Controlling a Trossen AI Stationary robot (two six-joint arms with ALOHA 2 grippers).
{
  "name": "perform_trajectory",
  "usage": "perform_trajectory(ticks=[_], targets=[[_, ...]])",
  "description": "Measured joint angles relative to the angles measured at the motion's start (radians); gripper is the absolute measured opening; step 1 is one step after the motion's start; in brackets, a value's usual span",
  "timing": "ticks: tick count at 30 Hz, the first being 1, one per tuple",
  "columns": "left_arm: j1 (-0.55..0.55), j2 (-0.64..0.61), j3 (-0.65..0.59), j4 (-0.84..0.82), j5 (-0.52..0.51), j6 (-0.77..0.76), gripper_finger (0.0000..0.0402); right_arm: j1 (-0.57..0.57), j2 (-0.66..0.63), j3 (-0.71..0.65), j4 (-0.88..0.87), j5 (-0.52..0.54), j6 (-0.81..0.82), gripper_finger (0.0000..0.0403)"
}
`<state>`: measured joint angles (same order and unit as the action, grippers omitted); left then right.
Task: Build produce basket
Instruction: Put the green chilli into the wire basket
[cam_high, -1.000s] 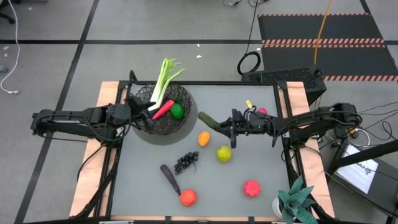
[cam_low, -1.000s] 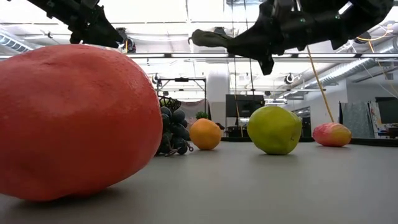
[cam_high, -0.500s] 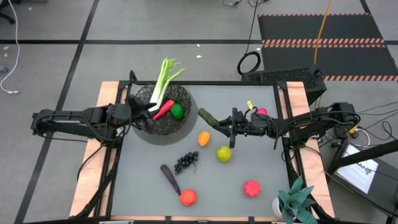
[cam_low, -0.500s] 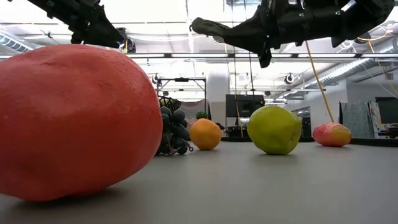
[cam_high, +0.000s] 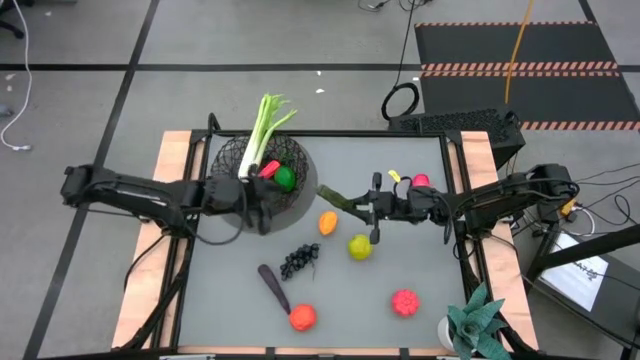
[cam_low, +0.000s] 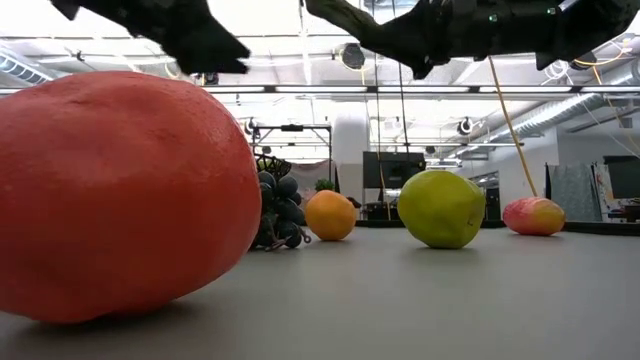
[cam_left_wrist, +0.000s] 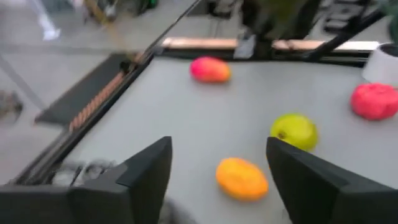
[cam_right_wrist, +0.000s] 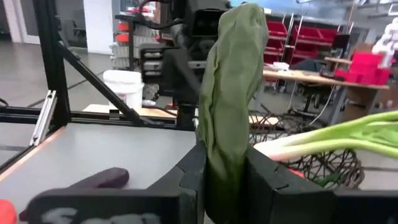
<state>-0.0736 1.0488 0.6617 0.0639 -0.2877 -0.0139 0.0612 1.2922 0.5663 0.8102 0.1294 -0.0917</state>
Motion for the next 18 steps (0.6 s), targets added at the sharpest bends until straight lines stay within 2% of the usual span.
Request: perform_trajectory(ticks=[4, 7, 10, 15, 18], targets=[[-0.029, 0.099, 0.0, 0.204, 0.001, 0.063, 0.0302, 0.0, 0.0, 0.0, 0.034, -0.04, -0.007, 0.0061], [-0.029, 0.164, 0.0, 0.371, 0.0, 0.087, 0.0315, 0.0, 0.0, 0.0, 0.062, -0.08, -0.022, 0.0061], [-0.029, 0.235, 0.0, 0.527, 0.026, 0.106, 0.0312, 0.0, 0.0, 0.0, 0.084, -0.11, -0.025, 0.0061], [-0.029, 0.372, 0.0, 0.807, 0.18, 0.118, 0.0291, 0.0, 0.022, 0.001, 0.105, -0.132, -0.026, 0.0061], [-0.03, 0.443, 0.0, 0.953, 0.194, 0.093, 0.0277, 0.0, 0.047, 0.001, 0.132, -0.132, -0.027, 0.0061]])
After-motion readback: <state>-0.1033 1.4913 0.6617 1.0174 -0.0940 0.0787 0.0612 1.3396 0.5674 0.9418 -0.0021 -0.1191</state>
